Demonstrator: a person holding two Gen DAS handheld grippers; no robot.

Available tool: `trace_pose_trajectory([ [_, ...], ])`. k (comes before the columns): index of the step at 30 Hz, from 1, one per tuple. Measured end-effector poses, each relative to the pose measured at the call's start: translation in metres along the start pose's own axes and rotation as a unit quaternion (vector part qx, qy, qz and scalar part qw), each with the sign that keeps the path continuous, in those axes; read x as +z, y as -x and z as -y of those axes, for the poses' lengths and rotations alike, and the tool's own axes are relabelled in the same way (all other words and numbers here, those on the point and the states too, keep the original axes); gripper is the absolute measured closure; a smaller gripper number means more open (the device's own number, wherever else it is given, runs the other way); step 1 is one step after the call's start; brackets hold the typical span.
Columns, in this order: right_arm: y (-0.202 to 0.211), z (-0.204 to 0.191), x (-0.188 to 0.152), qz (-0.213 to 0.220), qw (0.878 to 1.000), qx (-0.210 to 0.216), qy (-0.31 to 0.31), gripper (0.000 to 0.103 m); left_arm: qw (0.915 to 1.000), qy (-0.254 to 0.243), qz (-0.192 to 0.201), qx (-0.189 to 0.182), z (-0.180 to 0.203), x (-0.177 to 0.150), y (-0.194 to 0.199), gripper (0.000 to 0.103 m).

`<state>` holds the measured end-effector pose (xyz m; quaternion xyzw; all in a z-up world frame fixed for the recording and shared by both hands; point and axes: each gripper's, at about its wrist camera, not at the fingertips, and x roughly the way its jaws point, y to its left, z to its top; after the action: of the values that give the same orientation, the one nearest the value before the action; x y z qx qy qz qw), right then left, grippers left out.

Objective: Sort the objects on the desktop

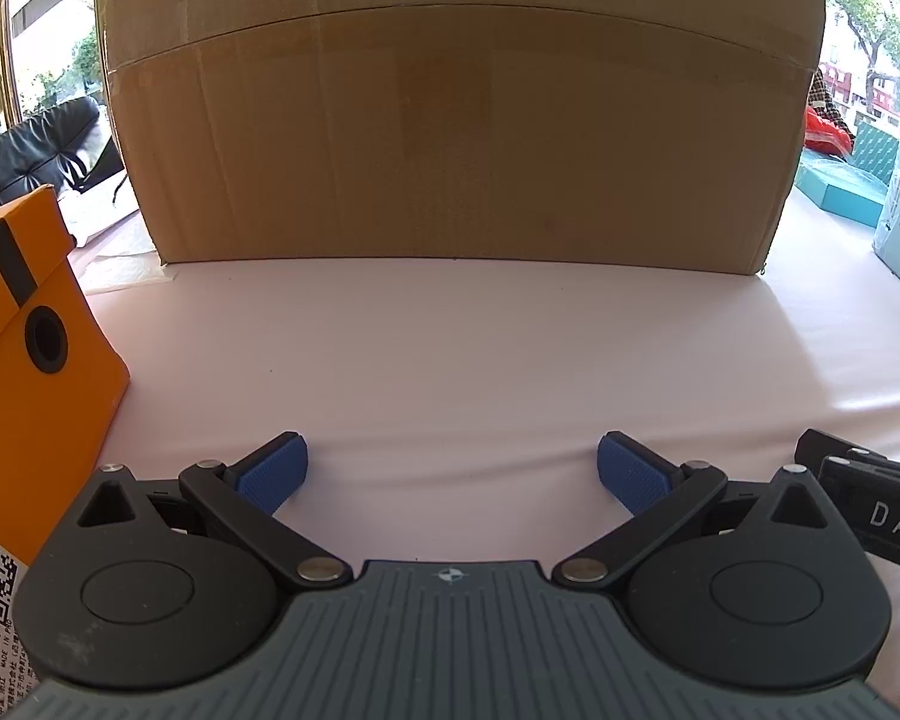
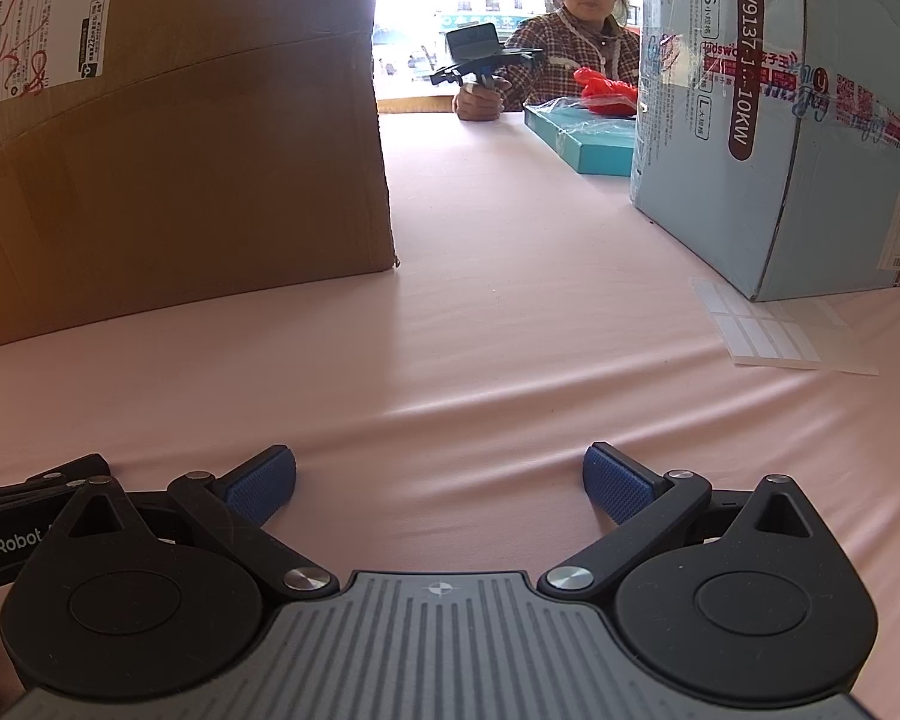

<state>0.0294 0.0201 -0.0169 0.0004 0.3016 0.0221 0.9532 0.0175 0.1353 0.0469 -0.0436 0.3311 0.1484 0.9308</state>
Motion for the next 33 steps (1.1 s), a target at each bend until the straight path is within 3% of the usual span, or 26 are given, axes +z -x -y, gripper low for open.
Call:
trace_pose_trajectory([
  [33,0.011,0.03,0.001,-0.004,1.0,-0.006,0.008,0.0,1.0,0.003,0.0,-0.004,-0.003,0.0,0.001,0.0],
])
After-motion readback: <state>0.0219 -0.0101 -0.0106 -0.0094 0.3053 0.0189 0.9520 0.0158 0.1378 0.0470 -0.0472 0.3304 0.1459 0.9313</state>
